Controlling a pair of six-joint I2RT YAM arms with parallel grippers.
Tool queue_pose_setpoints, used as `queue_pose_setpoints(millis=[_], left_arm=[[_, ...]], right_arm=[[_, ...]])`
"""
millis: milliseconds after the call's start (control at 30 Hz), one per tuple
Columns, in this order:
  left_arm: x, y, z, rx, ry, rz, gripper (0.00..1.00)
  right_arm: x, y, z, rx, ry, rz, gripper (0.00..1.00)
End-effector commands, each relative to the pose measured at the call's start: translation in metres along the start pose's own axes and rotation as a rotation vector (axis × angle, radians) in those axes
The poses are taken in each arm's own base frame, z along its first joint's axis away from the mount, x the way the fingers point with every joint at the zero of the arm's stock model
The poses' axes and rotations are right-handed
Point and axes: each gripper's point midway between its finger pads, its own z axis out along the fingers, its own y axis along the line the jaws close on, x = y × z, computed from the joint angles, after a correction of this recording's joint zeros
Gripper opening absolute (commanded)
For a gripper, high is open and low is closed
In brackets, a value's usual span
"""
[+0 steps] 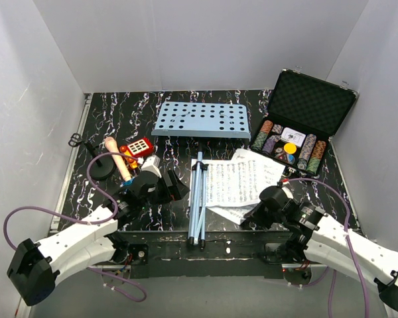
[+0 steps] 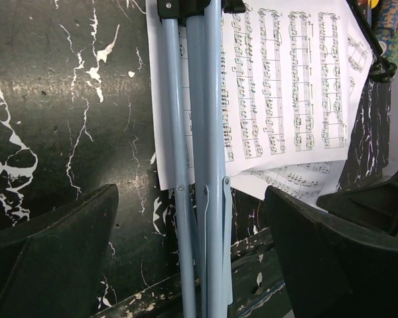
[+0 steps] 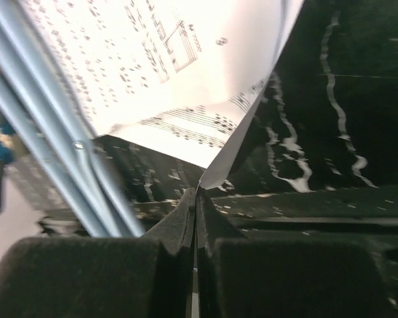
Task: Pack up the instrument practice props
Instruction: Pick up the sheet music from the center of the board.
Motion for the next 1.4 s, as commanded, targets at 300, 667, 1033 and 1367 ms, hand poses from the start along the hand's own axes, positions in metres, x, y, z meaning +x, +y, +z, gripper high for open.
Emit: queue_pose_setpoints(millis=[300, 667, 1033, 1367], left_arm=[[-0.009, 0.011, -0.015, -0.031, -0.077, -0.022, 0.92], [-0.006, 0.01, -0.01, -0.04, -0.048, -0.019, 0.93], [-0.005, 0.015, -0.01, -0.063, -0.049, -0.01, 0.94], [-0.008, 0.011, -0.007, -0.056, -0.051, -0.011, 0.94]], right_arm=[[-0.022, 0.013, -0.021, -0.083, -0.131, 0.298, 0.01], [-0.008, 0.007, -0.003, -0.08, -0.092, 0.228, 0.01], [-0.01, -0.004, -0.036, -0.002, -0.083, 0.082, 0.46], [-0.06, 0.014, -0.064, -0.018, -0.327, -0.037, 0.77]])
